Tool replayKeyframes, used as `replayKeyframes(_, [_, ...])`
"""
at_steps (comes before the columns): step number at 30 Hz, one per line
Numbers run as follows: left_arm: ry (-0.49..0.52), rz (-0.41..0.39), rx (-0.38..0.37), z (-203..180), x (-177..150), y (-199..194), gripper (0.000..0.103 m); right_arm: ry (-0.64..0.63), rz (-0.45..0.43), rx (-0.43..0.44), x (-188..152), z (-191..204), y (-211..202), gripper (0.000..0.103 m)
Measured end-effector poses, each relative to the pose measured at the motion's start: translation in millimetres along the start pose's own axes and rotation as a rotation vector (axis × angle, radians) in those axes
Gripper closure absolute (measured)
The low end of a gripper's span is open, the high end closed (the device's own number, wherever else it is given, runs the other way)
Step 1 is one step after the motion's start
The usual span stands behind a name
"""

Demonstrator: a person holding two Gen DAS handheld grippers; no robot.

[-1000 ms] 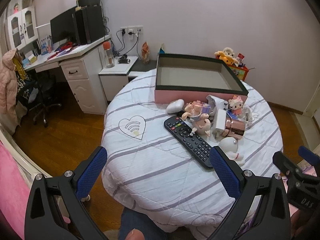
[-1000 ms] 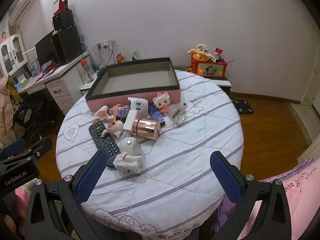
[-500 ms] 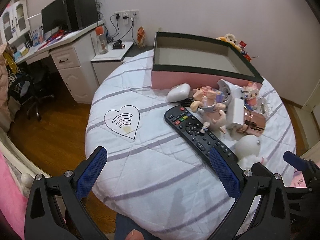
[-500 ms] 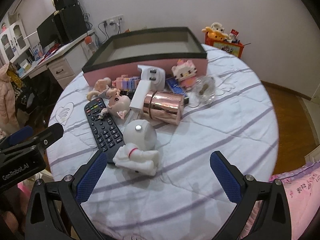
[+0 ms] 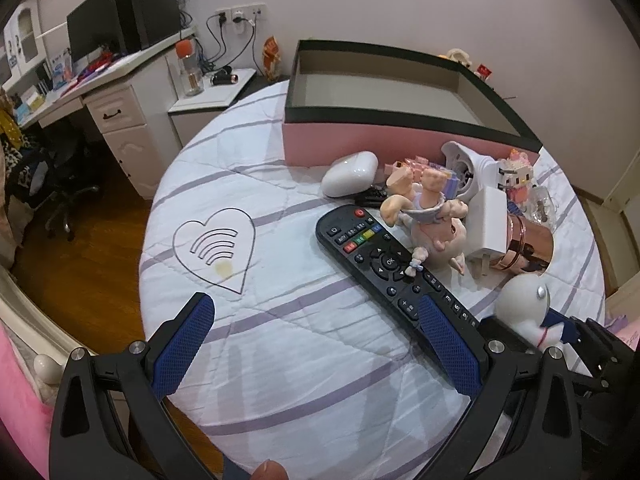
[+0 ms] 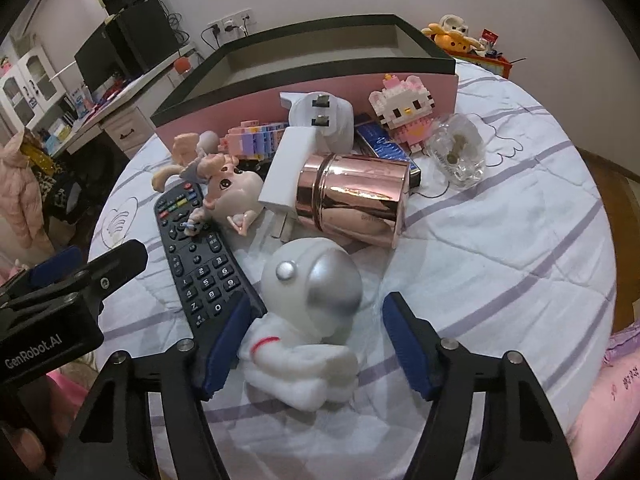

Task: Organize rigid objects
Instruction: 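Grasp the white astronaut figurine with the right tool while the left tool grasps the black remote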

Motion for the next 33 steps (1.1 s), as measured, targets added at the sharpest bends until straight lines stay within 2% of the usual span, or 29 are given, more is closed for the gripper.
replayKeyframes(6, [0.011, 0.012, -0.009, -16, -1, 3, 0.000, 0.028, -0.020, 0.034, -1, -19, -11, 0.048])
replayKeyframes(10, [0.018, 0.032, -0.029, -34, -5, 7, 0.000, 0.030, -0.039, 0.022, 0, -30, -21, 0.048])
replayKeyframes(16, [-0.027, 0.076, -0.028, -47, -15, 26, 0.000, 0.030, -0.055, 0.011, 1, -42, -29, 0.048])
replayKeyframes(19, [-0.068, 0.070, -0.023, -48, -14, 35, 0.000, 0.033, -0.056, 0.012, 3, -44, -29, 0.048])
replayKeyframes(23, [-0.025, 0.045, 0.026, -55, -15, 43, 0.000, 0.032, -0.054, 0.014, 4, -42, -27, 0.048])
replayKeyframes(26, [-0.034, 0.015, 0.018, -54, -17, 42, 0.001, 0.032, -0.052, 0.019, 4, -42, -27, 0.048])
replayKeyframes(29, [-0.035, -0.011, -0.001, -42, -22, 32, 0.019, 0.029, -0.051, 0.021, 4, -41, -27, 0.048])
replayKeyframes(31, [-0.028, -0.024, -0.014, -30, -26, 25, 0.042, 0.029, -0.050, 0.021, 4, -41, -27, 0.048])
replayKeyframes(33, [-0.035, -0.025, -0.037, -17, -26, 20, 0.056, 0.030, -0.049, 0.024, 5, -39, -27, 0.048])
Point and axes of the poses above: each gripper's, at about its wrist camera, not at the fingertips, and y roughly the way its jaws point, z to its left, x to its top, the point moved 4 cm from there along y, roughly the way its jaws point, and after that the axes turned 9 degrees about -z, right-handed, at the moved point
